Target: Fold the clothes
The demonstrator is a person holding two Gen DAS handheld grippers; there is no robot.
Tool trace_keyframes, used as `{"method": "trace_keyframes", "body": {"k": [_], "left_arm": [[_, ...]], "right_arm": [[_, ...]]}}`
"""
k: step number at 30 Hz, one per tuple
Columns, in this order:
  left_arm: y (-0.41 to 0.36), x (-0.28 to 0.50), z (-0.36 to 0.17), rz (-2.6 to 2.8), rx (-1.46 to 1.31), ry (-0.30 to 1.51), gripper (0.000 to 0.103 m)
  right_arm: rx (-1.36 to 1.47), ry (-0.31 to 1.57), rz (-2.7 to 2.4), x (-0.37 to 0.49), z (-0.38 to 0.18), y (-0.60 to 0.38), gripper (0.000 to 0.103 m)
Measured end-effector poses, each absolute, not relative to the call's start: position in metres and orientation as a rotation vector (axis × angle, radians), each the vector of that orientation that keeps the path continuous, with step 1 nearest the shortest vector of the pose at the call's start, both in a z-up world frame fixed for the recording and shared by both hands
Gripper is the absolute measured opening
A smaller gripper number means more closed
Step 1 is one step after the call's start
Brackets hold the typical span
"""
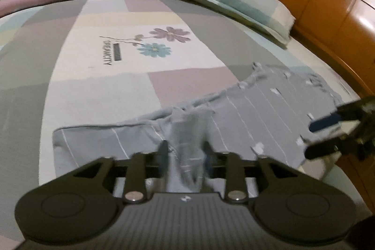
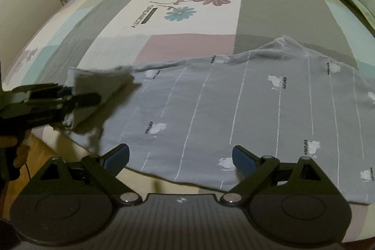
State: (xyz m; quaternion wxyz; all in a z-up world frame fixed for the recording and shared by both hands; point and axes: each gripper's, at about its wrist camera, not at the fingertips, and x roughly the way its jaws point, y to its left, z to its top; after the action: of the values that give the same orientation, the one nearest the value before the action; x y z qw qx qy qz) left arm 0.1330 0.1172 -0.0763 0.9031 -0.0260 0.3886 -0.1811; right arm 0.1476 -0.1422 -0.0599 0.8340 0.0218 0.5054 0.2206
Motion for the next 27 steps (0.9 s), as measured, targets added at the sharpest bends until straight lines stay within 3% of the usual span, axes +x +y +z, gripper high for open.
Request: {"method": "trace_keyframes", "body": {"k": [5,11,16,21,24,27], "left_arm": [[0.126,0.122,-0.065,-0.428,-0.062,0.790,0.051],[0.161,0.111,-0.065,-0.376,-0.118,0.762,0.065],[0.179,0.108,-0.095,-0.323,-0.146,0.863,0.065],[0.193,0.108,-0.083,-0.295,-0.190,0.820,0.065],[0.200,0.108,-0.077,-0.279,-0.214,0.796,0.065],[0.205,0.105,-0.073,-0.270,-0.225,0.787,0.065]], "right_arm": [[0.061,1.071,0.455,0.150,-0.062,-0.146,0.097],[0.064,1.042,0.480,0.148,-0.058,-0.146,0.097],[0.044,0.956,0.564,0.148,-0.048,-0.128,0.094],[0.026,0.904,0.721,0.157,-0.045,-0.097,0.050],[0.036,0.929,0.776,0.170,-0.056,-0.074,0.036],[0.033,0.961,0.778,0.177,-0.071,-0.056,0.035]]}}
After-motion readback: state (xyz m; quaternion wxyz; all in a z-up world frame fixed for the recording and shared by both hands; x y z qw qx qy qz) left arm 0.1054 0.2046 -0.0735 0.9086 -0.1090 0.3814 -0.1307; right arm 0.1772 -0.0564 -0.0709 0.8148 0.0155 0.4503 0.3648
